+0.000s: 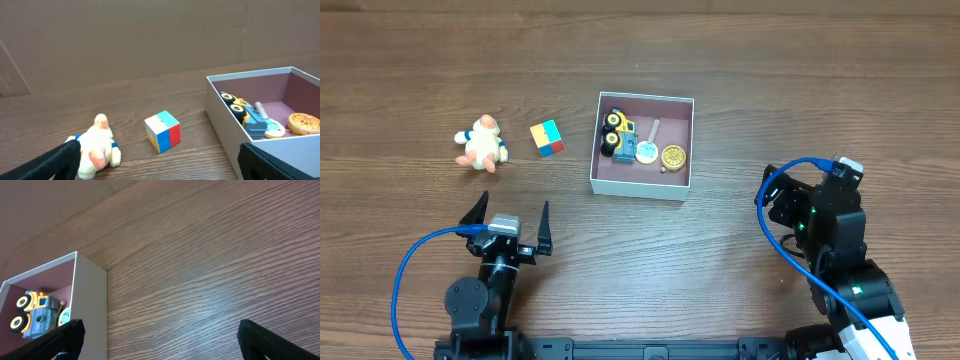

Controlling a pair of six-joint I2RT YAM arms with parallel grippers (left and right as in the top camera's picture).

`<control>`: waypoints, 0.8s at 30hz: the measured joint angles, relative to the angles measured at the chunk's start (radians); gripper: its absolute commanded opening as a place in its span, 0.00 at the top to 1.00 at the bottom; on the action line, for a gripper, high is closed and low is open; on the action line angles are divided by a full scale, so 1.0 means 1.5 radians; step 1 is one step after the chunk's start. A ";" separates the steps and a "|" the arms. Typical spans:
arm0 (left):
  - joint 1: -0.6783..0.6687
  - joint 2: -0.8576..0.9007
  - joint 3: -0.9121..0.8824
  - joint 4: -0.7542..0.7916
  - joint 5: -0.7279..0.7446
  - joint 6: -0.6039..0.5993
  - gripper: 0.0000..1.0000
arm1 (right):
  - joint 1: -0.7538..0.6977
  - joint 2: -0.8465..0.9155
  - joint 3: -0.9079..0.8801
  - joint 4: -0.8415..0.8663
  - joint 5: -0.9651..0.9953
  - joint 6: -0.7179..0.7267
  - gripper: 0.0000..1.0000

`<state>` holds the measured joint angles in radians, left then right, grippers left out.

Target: Pack container

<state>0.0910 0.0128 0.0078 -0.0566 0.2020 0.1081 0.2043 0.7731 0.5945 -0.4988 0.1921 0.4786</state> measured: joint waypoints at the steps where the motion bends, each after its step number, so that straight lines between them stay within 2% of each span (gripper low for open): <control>1: 0.000 0.000 0.000 0.000 0.000 0.000 0.00 | 0.000 0.000 0.000 0.000 0.000 0.000 0.00; 11: 0.000 0.000 0.000 0.002 0.010 -0.004 0.00 | 0.000 0.000 0.000 -0.001 0.002 0.000 0.00; 12: 0.000 0.000 0.000 0.003 0.021 -0.027 0.00 | 0.000 0.000 0.000 0.000 0.002 0.000 0.00; 18: 0.000 0.000 0.000 0.004 0.078 -0.302 0.00 | 0.000 0.000 0.000 -0.001 0.003 0.000 0.00; 21: 0.000 0.000 0.000 0.006 0.120 -0.350 0.00 | 0.000 0.000 0.000 0.000 0.003 0.000 0.00; 24: 0.000 0.000 0.000 0.005 0.166 -0.352 0.00 | 0.000 0.000 0.000 -0.001 0.003 0.000 0.00</control>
<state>0.0910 0.0128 0.0082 -0.0490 0.4503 -0.4198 0.2043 0.7731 0.5945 -0.4999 0.1963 0.4789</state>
